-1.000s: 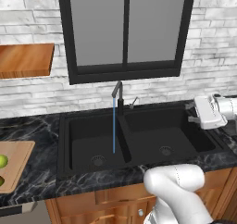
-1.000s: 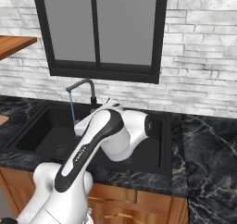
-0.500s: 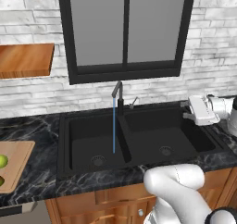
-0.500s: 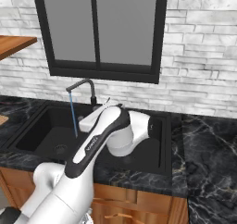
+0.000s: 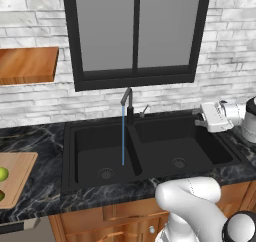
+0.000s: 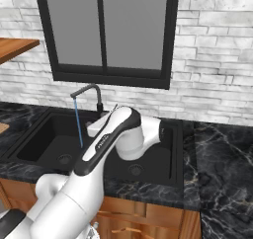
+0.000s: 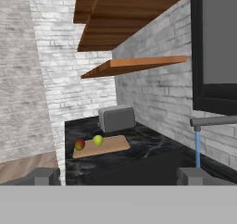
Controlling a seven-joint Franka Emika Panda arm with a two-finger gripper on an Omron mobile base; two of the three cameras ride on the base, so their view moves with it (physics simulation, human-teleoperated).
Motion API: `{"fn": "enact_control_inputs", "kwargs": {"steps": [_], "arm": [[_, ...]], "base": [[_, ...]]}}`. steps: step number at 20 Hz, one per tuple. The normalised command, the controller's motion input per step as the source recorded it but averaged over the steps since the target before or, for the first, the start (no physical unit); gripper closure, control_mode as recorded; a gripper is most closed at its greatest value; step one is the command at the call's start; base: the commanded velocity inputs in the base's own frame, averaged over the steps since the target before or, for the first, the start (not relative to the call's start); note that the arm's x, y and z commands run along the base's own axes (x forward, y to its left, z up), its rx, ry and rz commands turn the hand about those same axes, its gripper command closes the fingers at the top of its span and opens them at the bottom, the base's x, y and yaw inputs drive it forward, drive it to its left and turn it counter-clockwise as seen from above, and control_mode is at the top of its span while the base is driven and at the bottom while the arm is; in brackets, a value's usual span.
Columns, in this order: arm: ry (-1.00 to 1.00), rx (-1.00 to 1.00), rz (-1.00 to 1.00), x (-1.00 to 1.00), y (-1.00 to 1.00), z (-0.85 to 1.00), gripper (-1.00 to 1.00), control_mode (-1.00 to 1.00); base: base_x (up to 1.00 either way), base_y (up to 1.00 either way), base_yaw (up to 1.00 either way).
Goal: Pick the pear, mango from the sink and place them on the cutting board to airdry. Then turn off the sink faucet.
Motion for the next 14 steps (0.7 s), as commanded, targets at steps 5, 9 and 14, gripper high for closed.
{"fn": "enact_control_inputs", "kwargs": {"steps": [5,9,14], "arm": [[0.05,0.0,0.0,0.18,0.01,-0.2,-1.0,-1.0],[0.08,0.0,0.0,0.26,0.06,-0.21,-1.0,-1.0],[0.06,0.0,0.0,0.36,0.01,-0.04,-1.0,-1.0]], "base": [[0.0,0.0,0.0],[0.0,0.0,0.0],[0.0,0.0,0.0]]}}
